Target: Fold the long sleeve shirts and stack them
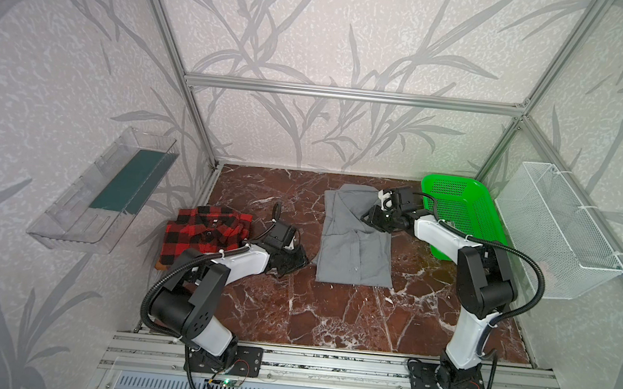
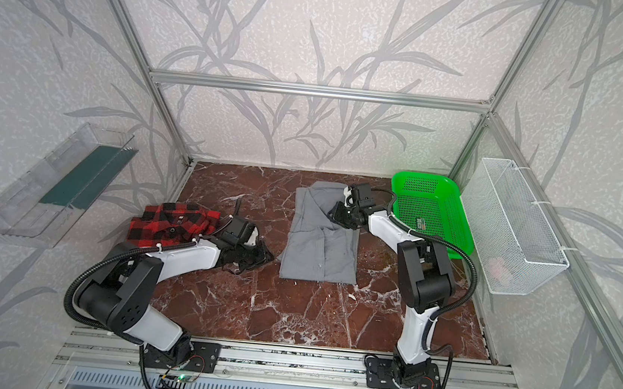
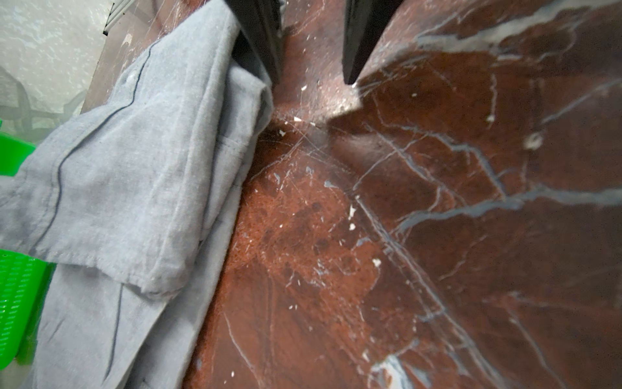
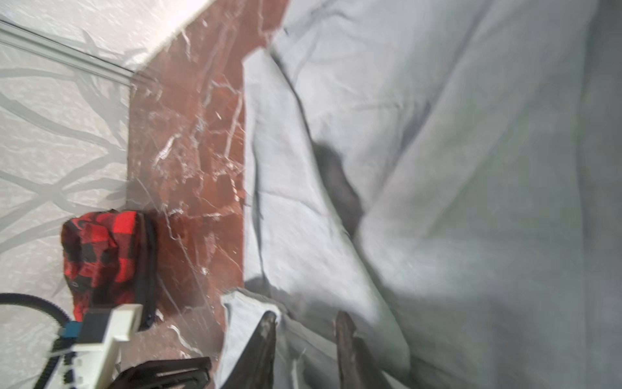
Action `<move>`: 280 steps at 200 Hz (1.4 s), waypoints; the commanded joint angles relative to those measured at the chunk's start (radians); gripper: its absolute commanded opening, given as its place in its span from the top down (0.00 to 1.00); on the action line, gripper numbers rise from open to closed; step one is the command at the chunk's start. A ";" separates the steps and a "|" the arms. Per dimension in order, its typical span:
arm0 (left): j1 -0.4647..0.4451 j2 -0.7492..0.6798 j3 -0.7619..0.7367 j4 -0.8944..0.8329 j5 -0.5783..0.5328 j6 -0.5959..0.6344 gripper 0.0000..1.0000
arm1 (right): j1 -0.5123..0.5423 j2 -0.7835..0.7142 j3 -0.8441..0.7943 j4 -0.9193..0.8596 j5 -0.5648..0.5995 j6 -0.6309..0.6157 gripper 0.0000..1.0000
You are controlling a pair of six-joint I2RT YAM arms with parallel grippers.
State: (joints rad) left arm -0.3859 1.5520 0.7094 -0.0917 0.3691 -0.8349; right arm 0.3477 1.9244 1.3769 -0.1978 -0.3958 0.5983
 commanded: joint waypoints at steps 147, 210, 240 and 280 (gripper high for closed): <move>0.002 0.036 -0.094 0.261 0.021 -0.143 0.66 | 0.196 -0.278 -0.439 0.106 -0.120 -0.071 0.49; 0.005 0.078 -0.154 0.446 0.066 -0.234 0.83 | 0.195 -0.223 -0.460 0.150 -0.135 -0.073 0.49; 0.005 -0.041 -0.190 0.372 -0.015 -0.182 0.78 | 0.197 -0.223 -0.462 0.132 -0.126 -0.089 0.50; 0.004 -0.094 -0.240 0.402 -0.065 -0.198 0.65 | 0.195 -0.226 -0.470 0.126 -0.113 -0.095 0.50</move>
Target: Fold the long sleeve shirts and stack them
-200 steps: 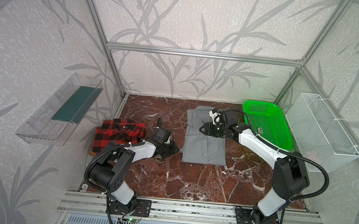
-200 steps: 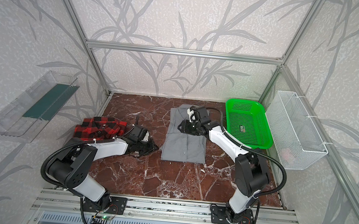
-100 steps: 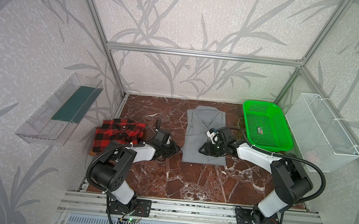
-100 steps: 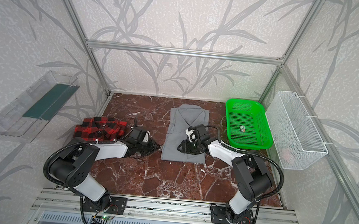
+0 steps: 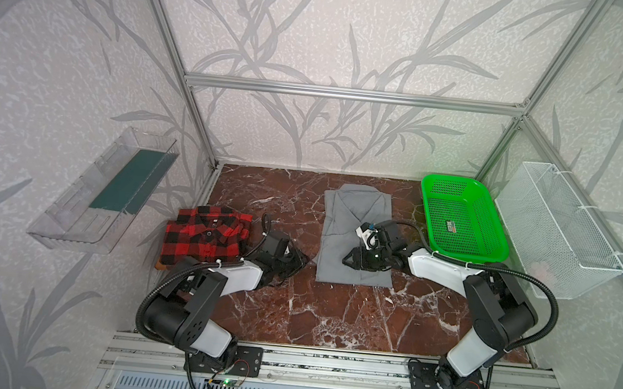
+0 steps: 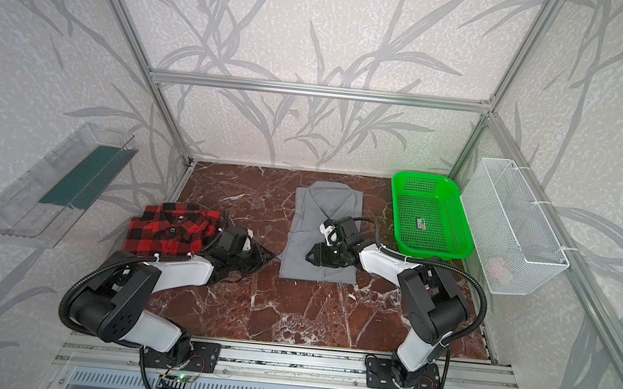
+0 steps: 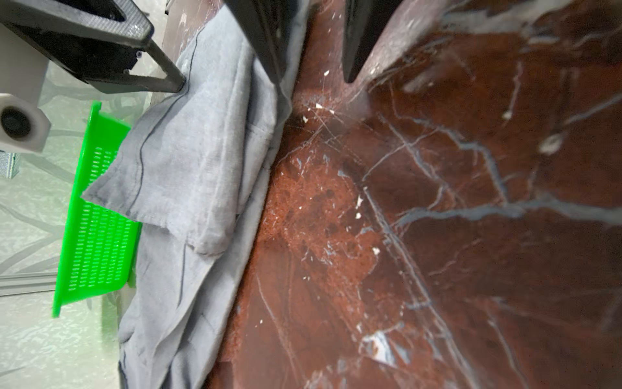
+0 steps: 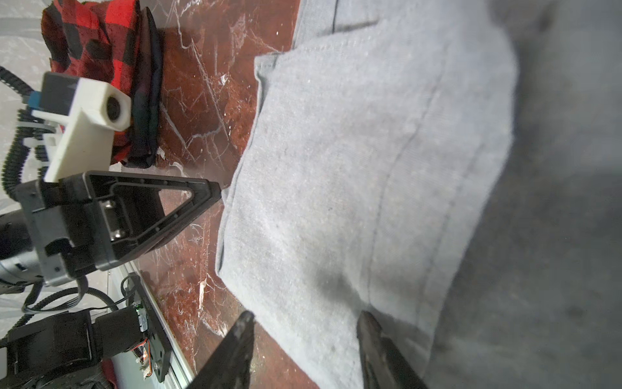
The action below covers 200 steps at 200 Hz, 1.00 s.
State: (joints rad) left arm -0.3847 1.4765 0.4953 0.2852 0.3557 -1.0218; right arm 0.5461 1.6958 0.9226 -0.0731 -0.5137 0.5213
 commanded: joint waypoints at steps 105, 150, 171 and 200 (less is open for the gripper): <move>-0.016 0.150 -0.003 0.285 0.001 -0.146 0.69 | -0.003 0.003 -0.026 -0.001 0.015 -0.028 0.50; -0.070 0.174 -0.012 0.323 -0.016 -0.169 0.78 | -0.003 0.005 -0.029 0.011 0.017 -0.023 0.50; -0.083 0.203 -0.014 0.355 -0.012 -0.184 0.84 | -0.003 0.005 -0.033 0.014 0.015 -0.020 0.50; -0.100 0.228 -0.025 0.402 -0.010 -0.214 0.98 | -0.004 0.005 -0.045 0.024 0.016 -0.014 0.51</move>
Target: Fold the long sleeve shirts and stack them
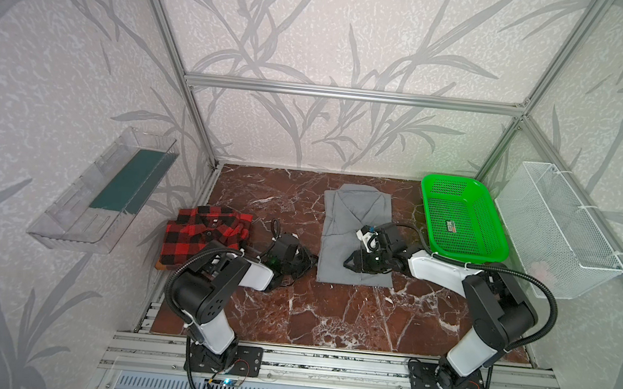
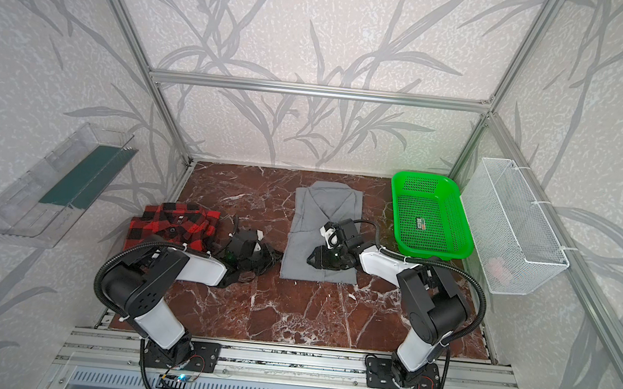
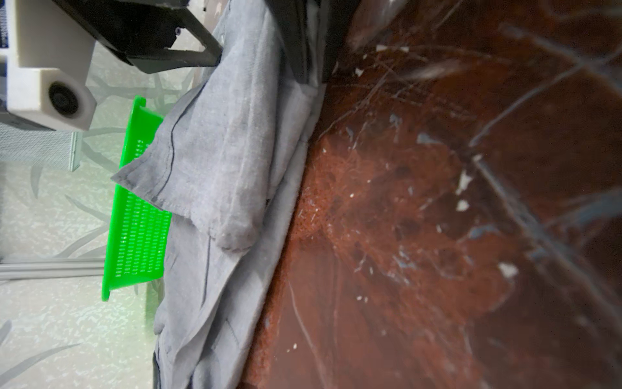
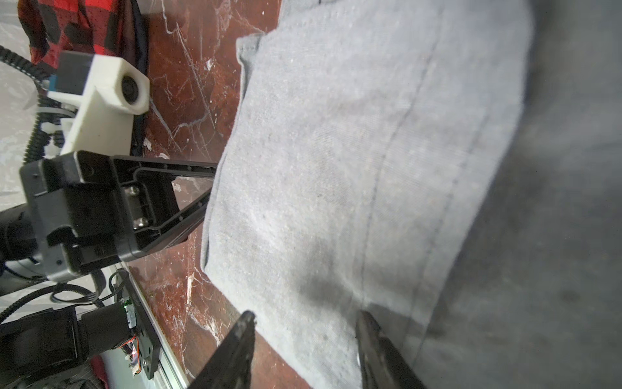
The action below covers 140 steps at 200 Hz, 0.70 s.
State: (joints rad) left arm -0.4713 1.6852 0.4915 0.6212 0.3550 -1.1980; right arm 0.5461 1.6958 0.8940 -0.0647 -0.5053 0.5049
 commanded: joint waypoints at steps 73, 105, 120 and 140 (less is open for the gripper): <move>-0.136 -0.028 -0.007 0.057 -0.096 -0.108 1.00 | -0.001 0.035 -0.051 0.082 -0.009 0.049 0.52; -0.210 -0.016 -0.018 0.086 -0.143 -0.151 1.00 | 0.003 0.026 -0.078 0.115 -0.002 0.074 0.52; -0.222 0.016 -0.018 0.133 -0.135 -0.165 1.00 | 0.012 0.024 -0.085 0.123 -0.003 0.082 0.53; -0.225 0.063 -0.014 0.206 -0.116 -0.196 1.00 | 0.027 -0.016 -0.096 0.121 0.017 0.092 0.53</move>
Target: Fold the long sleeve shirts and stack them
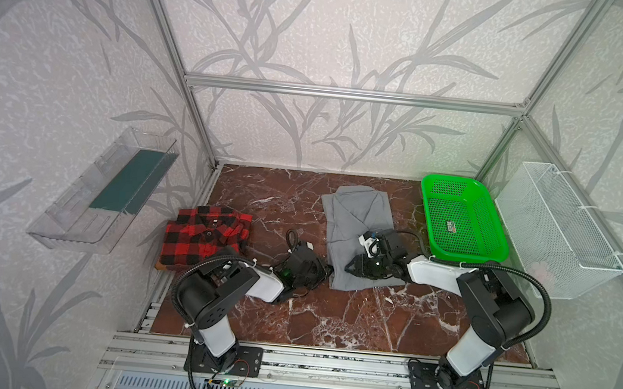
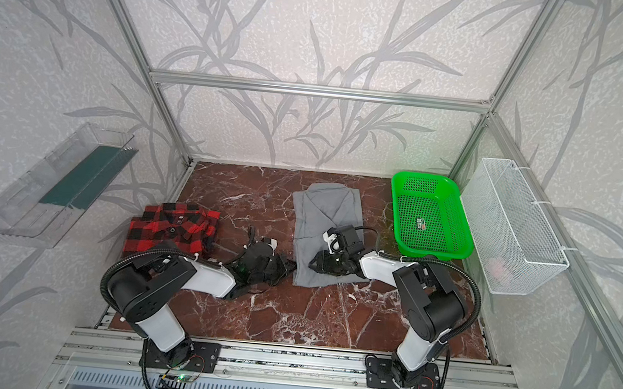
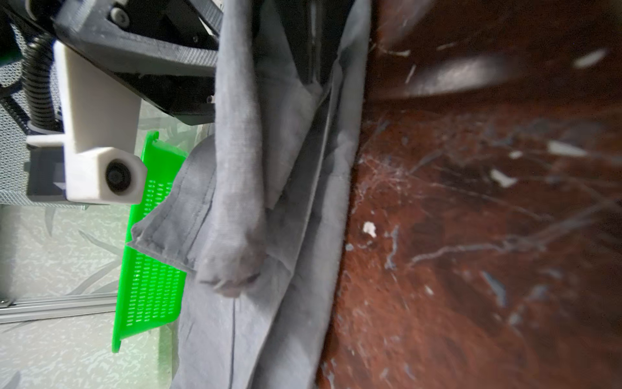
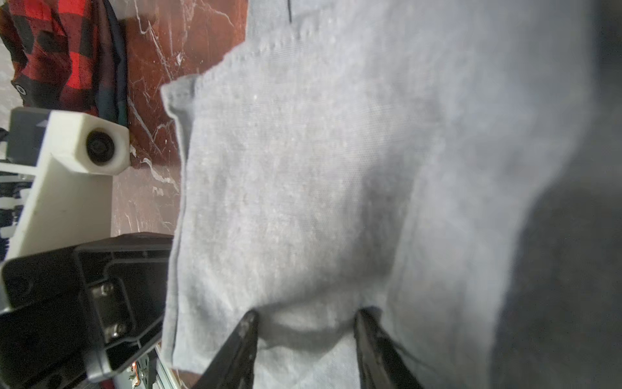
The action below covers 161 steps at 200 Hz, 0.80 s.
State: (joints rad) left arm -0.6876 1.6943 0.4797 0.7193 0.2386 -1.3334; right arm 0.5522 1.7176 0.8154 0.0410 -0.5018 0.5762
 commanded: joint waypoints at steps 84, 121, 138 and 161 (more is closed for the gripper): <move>-0.025 0.086 -0.001 0.120 -0.018 -0.062 1.00 | 0.135 -0.195 0.031 -0.135 0.151 0.001 0.55; -0.035 0.113 -0.004 0.153 -0.015 -0.072 1.00 | 0.174 -0.119 0.029 -0.082 0.138 0.024 0.68; -0.035 0.126 -0.012 0.173 -0.015 -0.079 1.00 | 0.180 -0.086 0.027 -0.051 0.140 0.037 0.77; -0.036 0.138 -0.013 0.189 -0.012 -0.083 1.00 | 0.180 -0.040 0.027 -0.029 0.146 0.042 0.82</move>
State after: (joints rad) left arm -0.7155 1.8084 0.4812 0.8707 0.2329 -1.3918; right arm 0.7296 1.6382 0.8375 -0.0277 -0.3656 0.6048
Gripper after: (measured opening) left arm 0.047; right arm 0.194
